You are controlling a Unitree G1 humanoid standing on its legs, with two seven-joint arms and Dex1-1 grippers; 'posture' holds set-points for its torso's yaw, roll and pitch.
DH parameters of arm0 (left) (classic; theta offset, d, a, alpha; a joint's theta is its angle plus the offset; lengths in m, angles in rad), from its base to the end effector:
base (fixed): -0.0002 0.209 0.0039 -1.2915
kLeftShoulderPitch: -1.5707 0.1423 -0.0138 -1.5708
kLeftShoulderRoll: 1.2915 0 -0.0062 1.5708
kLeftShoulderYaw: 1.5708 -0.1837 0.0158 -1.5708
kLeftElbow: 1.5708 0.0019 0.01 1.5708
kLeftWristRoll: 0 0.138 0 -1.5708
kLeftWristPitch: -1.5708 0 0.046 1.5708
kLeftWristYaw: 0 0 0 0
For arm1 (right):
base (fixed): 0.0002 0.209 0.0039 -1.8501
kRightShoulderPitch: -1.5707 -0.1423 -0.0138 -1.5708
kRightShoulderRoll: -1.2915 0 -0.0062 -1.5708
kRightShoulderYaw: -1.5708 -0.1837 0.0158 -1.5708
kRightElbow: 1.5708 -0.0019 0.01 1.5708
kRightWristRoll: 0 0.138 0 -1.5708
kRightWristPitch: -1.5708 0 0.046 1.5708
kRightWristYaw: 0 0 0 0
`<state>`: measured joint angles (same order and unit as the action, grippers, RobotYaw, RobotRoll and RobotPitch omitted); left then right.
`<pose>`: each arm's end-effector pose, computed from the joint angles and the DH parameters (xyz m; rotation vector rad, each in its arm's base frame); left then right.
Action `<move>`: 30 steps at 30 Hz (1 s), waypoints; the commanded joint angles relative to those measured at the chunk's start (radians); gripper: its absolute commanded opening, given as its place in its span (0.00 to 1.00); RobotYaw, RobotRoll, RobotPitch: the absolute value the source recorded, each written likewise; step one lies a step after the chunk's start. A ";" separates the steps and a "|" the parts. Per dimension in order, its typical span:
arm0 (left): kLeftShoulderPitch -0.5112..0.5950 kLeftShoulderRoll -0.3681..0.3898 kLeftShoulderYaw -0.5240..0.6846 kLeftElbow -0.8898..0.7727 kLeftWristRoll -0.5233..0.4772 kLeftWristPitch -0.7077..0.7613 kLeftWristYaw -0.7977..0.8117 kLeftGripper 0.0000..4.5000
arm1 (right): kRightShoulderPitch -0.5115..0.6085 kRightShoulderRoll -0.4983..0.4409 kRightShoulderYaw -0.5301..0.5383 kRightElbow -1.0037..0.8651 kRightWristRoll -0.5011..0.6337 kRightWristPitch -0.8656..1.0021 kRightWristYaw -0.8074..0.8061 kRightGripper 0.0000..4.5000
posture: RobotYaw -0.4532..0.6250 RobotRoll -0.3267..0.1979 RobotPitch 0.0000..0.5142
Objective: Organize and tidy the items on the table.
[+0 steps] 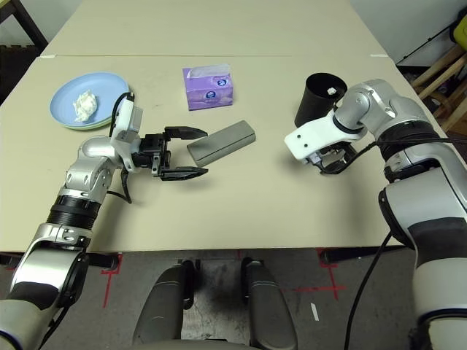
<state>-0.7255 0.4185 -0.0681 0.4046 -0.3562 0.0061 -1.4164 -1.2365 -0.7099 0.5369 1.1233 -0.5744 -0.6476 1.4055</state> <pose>0.3231 0.1922 0.1729 0.2791 -0.1932 -1.4863 0.3547 -0.2303 0.2387 -1.6185 0.6710 1.3601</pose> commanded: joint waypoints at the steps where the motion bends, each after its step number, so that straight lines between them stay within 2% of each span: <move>1: 0.016 0.010 -0.007 -0.023 0.000 0.004 -0.002 1.00 | -0.006 0.001 0.009 0.016 -0.005 -0.007 0.000 1.00 | 0.55 0.62 0.43; 4: 0.015 0.010 -0.006 -0.023 0.000 0.004 -0.002 1.00 | -0.006 0.003 0.012 0.021 -0.010 -0.009 0.004 0.86 | 0.55 0.62 0.43; 13: 0.015 0.012 -0.006 -0.023 0.000 0.003 -0.001 1.00 | 0.000 0.005 -0.001 0.019 0.003 -0.010 0.017 0.11 | 0.55 0.62 0.42; 18: 0.010 0.014 -0.007 -0.016 0.001 0.000 -0.002 1.00 | -0.003 0.001 -0.044 0.001 0.076 0.013 0.082 0.09 | 0.54 0.62 0.41; 19: 0.009 0.014 -0.007 -0.014 0.001 -0.001 -0.002 1.00 | -0.001 0.002 -0.071 -0.012 0.124 0.042 0.137 0.09 | 0.54 0.62 0.41; 22: 0.006 0.014 -0.008 -0.007 0.003 -0.004 -0.004 1.00 | 0.010 -0.018 -0.051 -0.083 0.348 0.194 0.209 0.09 | 0.53 0.62 0.41; 25: 0.003 0.011 -0.009 -0.001 0.003 -0.007 -0.005 1.00 | 0.049 -0.084 0.014 -0.268 0.626 0.440 0.209 0.09 | 0.53 0.62 0.40; 28: -0.002 0.006 -0.010 0.006 0.004 -0.011 -0.005 1.00 | 0.095 -0.124 -0.016 -0.419 0.837 0.662 0.209 0.09 | 0.53 0.62 0.40; 30: -0.003 0.004 -0.010 0.008 0.004 -0.013 -0.005 1.00 | 0.129 -0.113 -0.103 -0.481 0.924 0.789 0.209 0.09 | 0.53 0.62 0.40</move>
<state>-0.7292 0.4274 -0.0678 0.4096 -0.3557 0.0036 -1.4161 -1.1324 -0.8189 0.4897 0.6958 0.2619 0.0371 1.6091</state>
